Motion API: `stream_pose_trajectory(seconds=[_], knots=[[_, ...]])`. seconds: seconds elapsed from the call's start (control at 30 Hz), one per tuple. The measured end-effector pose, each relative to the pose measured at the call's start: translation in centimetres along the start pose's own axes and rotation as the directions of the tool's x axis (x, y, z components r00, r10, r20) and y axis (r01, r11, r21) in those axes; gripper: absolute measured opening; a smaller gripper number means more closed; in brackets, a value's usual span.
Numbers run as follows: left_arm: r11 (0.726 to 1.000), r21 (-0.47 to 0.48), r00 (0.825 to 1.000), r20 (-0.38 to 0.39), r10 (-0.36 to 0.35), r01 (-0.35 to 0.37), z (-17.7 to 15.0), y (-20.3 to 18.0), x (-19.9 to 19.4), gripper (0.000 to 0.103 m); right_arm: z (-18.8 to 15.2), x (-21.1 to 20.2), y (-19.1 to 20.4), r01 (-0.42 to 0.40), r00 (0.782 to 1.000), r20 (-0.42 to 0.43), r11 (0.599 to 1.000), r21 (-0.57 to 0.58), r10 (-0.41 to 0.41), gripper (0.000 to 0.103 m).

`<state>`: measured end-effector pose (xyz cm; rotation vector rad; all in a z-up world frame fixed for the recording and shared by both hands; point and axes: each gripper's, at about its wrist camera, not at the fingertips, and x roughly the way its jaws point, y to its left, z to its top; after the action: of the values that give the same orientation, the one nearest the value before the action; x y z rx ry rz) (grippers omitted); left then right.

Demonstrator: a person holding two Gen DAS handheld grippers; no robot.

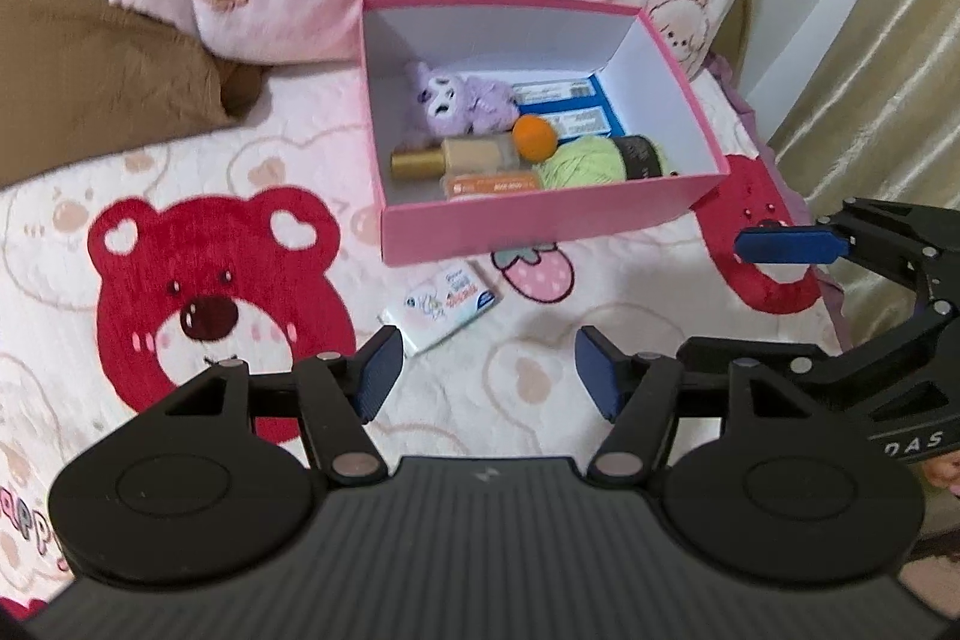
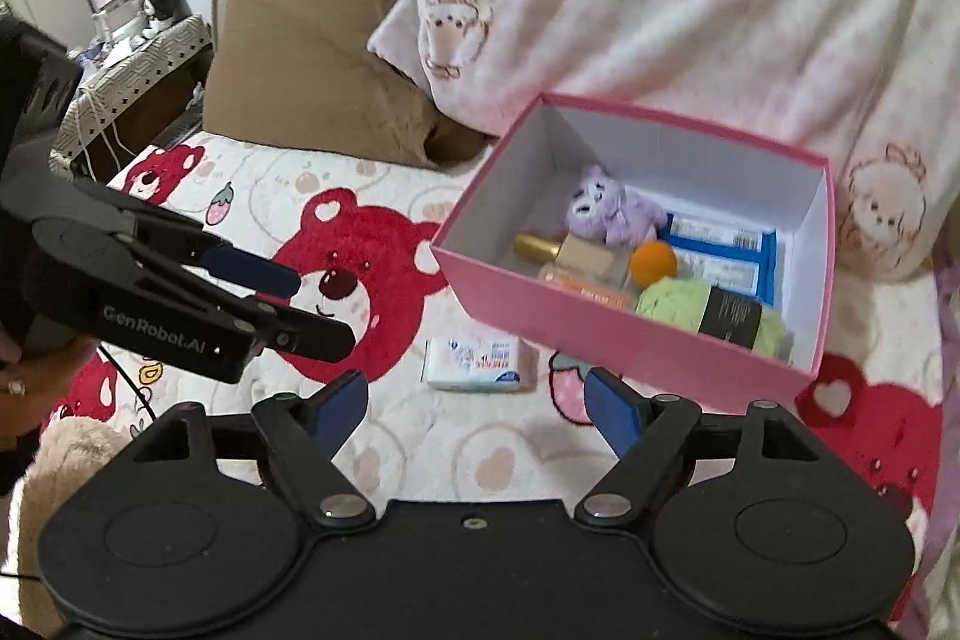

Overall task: Organize objects
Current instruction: 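Move the left tool to the white tissue pack and close on it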

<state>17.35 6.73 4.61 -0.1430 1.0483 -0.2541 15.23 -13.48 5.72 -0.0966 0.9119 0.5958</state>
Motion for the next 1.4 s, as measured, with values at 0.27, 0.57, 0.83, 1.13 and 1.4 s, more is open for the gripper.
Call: stream_pose_trajectory(seconds=[0.27,0.57,0.83,1.13,1.4], knots=[[0.997,-0.083,1.000,-0.028,0.002,-0.004,-1.1,2.5,3.0,0.065,-0.4,2.6,0.7,-0.001,0.999,-0.049,1.000,0.026,0.003,0.085],[0.991,-0.133,1.000,-0.004,0.029,-0.029,-2.2,4.7,6.8,0.082,-2.2,7.3,1.2,-0.002,1.000,0.030,1.000,-0.029,0.003,0.086],[0.985,-0.173,0.999,0.046,0.027,-0.019,-3.4,6.5,9.4,0.085,-3.6,12.2,2.0,0.005,0.997,0.077,0.988,-0.152,0.006,0.086],[0.983,-0.177,0.997,0.060,0.050,-0.039,-4.0,7.8,13.0,0.080,-4.6,17.0,1.8,0.057,0.998,0.049,0.972,-0.229,-0.047,0.087],[0.984,-0.179,0.999,0.052,0.008,0.002,-3.9,7.3,15.8,0.069,-5.8,18.6,1.5,0.140,0.979,0.173,0.972,-0.190,-0.107,0.086]])
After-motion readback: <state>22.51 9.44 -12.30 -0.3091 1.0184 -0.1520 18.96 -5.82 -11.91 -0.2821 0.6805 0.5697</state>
